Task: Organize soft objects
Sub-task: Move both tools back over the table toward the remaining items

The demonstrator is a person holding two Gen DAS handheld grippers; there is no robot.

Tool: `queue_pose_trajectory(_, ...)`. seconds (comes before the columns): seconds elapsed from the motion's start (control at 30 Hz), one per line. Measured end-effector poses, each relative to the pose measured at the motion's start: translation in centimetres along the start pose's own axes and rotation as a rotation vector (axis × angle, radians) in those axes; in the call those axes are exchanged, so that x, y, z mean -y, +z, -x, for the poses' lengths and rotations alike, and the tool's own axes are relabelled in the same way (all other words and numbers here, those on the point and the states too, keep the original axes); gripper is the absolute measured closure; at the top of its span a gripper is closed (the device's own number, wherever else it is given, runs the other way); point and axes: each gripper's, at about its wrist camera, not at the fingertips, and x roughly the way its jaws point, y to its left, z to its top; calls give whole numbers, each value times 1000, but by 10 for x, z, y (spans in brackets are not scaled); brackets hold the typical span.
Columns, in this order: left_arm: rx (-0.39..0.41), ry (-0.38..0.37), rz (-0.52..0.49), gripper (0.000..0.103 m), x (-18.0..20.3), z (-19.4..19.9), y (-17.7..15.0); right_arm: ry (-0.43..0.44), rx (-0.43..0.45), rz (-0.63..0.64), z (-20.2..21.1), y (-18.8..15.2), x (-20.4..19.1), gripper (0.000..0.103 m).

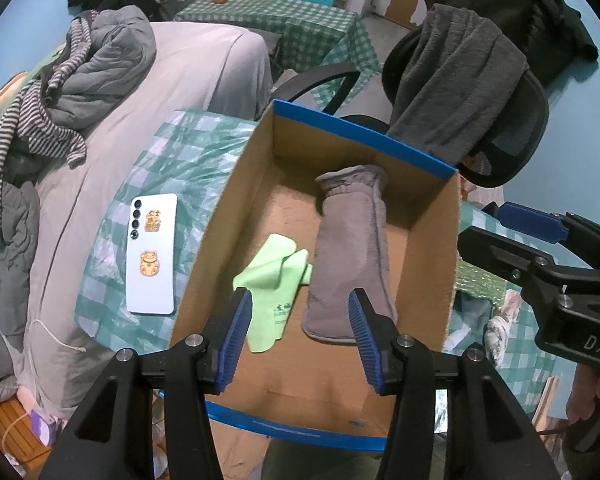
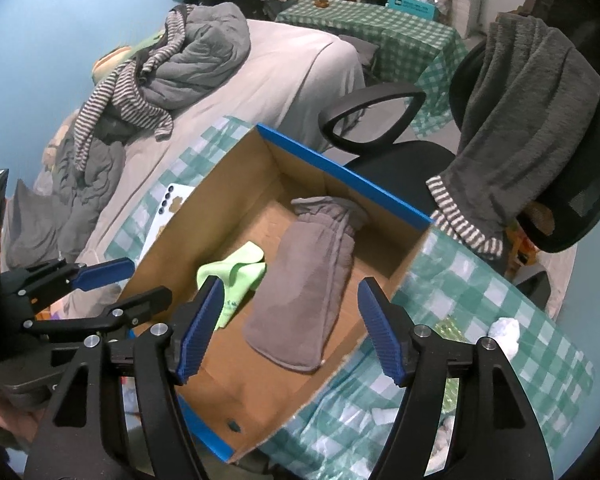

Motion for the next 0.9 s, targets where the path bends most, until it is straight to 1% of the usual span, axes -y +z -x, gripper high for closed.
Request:
queue_pose_trajectory(0.07,2,-3,-14,51,8,1,0,-5,0,-14,5,-3,6,32)
queue_pose_trajectory(0.2,6,-11,-42,47,23,3,-1,-20,6,-45,16,-11,21,32)
queue_pose_trajectory(0.6,-4,-29,-148,47,73,2,-7,-74,19,-174,48,-53,82,32)
queue_pose_trajectory(0.7,-5,-31,-175,42,84,2,-9,-88,19,-205,55,-63,96,32)
queue_pose_trajectory(0.9,-9,-44,-235,37,108,1,-11,-109,28,-273,68,-83,125,32)
